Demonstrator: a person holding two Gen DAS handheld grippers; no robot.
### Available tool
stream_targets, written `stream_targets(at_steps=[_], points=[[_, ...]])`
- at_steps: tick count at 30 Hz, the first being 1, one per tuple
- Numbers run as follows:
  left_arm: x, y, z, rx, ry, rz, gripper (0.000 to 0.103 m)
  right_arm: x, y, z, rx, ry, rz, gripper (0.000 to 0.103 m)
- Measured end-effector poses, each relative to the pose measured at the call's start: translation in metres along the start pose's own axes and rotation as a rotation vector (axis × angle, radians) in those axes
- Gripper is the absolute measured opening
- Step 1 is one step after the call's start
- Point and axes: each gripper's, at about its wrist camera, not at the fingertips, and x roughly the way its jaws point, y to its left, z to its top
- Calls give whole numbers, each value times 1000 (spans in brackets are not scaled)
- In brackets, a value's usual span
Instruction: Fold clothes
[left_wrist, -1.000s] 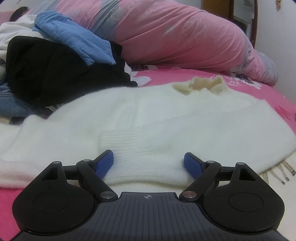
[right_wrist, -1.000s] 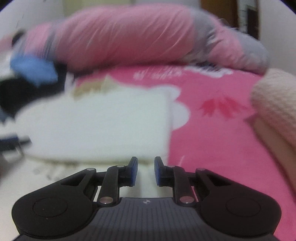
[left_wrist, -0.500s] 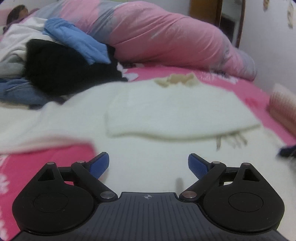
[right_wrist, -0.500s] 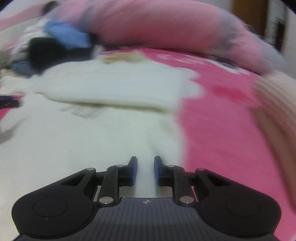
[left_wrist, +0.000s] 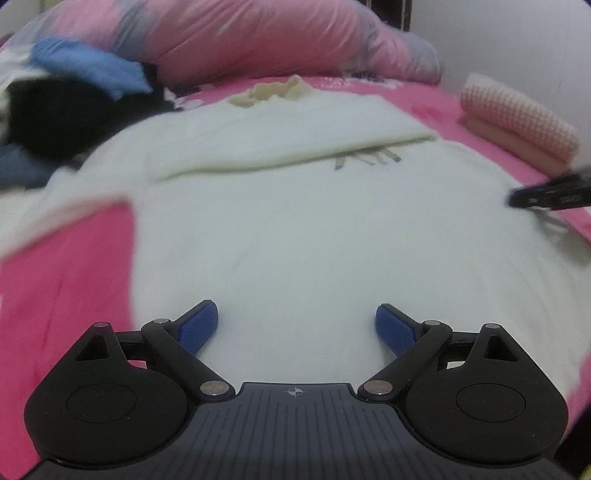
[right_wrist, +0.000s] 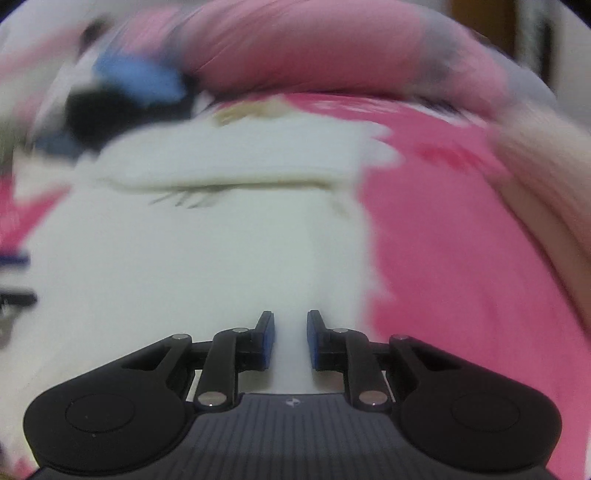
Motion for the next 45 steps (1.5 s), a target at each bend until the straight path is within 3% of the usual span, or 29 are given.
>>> stream_targets(at_steps=[2,4,6,10,14,16,17,19,21,25,28,30,32,38,42,45], points=[[-16,6,-8,-1,-13,-19,94,-28,-27,-13,122,2,-36,21],[-30,7,-11,5,-25,-28,94,-48,-36,-7,139,-30,-67,21],[-37,1,-9,16,-36,-16,95,-50,-32,13,137,-85,-39,21],[-38,-5,-3,-14,-38,-3,95,-6,5,64,69,-133,8,20],[-38,-5,-8,-34,-25,6,95,54,18,95,27,-93,9,18],[-38,-1,-14,-43,-16,4,95,75,1,94,53,-46,-30,17],[-37,0,-16,-45,-14,1,95,84,-12,89,85,-11,-55,9],[-36,3,-18,-43,-14,-8,95,83,-39,80,186,-11,2,5],[-35,4,-17,-37,-13,-17,95,67,-47,79,243,-30,-10,2],[-34,8,-17,-44,-10,-38,96,50,-33,90,190,-77,-5,3],[-34,7,-17,-42,-10,-41,96,68,-19,99,132,-52,25,3],[-35,7,-19,-44,-13,-42,96,86,-11,93,62,8,-19,2],[-38,9,-22,-49,-19,-49,96,86,-17,81,23,7,-40,0],[-48,12,-23,-46,-41,-73,96,29,-33,70,79,-13,-203,1],[-48,10,-18,-93,-56,-109,96,4,-4,74,101,-97,-96,1],[-41,6,-24,-123,-30,-90,96,15,35,58,77,-53,26,1]])
